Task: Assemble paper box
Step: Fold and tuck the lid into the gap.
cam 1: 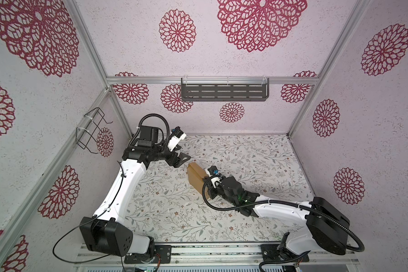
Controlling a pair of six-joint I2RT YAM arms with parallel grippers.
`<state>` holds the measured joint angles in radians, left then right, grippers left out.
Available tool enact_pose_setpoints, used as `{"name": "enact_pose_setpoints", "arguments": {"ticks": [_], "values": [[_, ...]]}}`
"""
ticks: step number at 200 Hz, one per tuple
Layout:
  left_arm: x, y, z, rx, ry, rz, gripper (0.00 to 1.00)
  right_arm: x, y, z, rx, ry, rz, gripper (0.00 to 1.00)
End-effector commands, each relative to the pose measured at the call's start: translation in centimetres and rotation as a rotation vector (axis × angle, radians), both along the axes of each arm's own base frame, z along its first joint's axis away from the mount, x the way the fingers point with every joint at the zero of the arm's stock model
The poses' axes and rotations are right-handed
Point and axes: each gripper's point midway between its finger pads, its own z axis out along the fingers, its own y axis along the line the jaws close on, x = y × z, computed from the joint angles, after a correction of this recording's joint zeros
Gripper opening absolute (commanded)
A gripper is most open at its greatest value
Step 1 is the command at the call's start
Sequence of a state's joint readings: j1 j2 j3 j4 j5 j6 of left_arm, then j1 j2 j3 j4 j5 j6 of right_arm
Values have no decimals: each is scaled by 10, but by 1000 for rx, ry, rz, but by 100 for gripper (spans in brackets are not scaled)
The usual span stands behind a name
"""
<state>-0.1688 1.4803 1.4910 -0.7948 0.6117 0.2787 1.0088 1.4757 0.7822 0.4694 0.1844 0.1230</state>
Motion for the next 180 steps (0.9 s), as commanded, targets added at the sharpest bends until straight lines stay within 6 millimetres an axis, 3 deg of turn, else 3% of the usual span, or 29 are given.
{"name": "enact_pose_setpoints", "arguments": {"ticks": [1, 29, 61, 107, 136, 163, 180], "values": [[31, 2, -30, -83, 203, 171, 81, -23, -38, -107, -349, 196, 2, 15], [46, 5, -60, -161, 338, 248, 79, -23, -40, -108, -347, 194, -2, 15], [42, 3, -85, -195, 420, 271, 68, -25, -43, -111, -351, 198, -6, 15], [31, -6, -91, -230, 456, 222, 64, -24, -44, -110, -353, 192, -5, 15], [28, 1, -109, -188, 488, 271, 59, -24, -45, -110, -354, 189, -8, 15], [27, 8, -116, -193, 498, 320, 46, -23, -45, -110, -352, 192, -9, 15], [25, 7, -124, -194, 517, 324, 45, -23, -46, -111, -355, 192, -7, 15]]}}
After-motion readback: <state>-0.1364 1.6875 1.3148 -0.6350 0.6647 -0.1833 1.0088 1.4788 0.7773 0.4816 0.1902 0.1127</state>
